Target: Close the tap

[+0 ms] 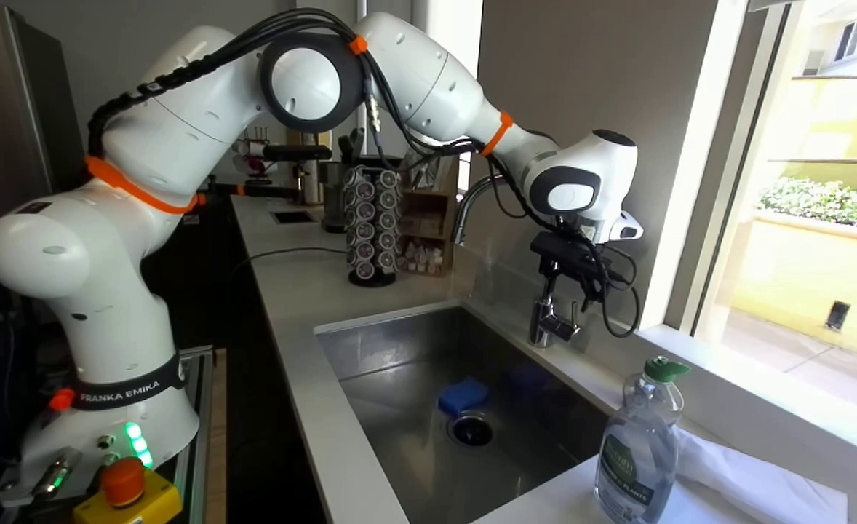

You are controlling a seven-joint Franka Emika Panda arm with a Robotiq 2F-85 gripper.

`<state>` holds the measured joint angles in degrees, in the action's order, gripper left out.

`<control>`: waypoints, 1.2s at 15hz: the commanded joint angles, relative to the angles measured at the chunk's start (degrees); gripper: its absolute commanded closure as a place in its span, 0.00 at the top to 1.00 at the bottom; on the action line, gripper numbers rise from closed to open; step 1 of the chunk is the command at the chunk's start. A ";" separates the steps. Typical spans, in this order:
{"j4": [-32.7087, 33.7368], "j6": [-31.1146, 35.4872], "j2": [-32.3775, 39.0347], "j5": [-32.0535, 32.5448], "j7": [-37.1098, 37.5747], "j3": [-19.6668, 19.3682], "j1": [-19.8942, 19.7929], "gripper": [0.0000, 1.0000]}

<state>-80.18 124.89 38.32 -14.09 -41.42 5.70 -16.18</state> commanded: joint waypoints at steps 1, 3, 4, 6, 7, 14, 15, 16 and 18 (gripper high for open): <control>-2.70 2.87 -2.36 0.35 3.17 -0.64 1.74 1.00; -3.60 3.88 -2.88 1.42 4.43 -1.23 2.23 1.00; -4.32 4.11 -3.50 2.10 5.60 -1.68 2.60 1.00; -5.63 4.60 -4.68 3.51 7.83 -2.39 3.34 1.00; -6.19 4.54 -5.32 4.13 8.71 -2.65 3.62 0.99; -13.56 5.48 -11.66 10.17 17.92 -5.78 5.96 1.00; -14.33 5.09 -12.45 10.78 18.73 -6.20 6.03 1.00; -15.36 5.27 -13.20 10.88 19.47 -6.48 5.83 1.00; -17.12 4.91 -14.62 10.86 20.18 -6.90 5.51 1.00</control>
<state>-91.94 129.10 27.49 -4.59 -23.88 0.03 -11.09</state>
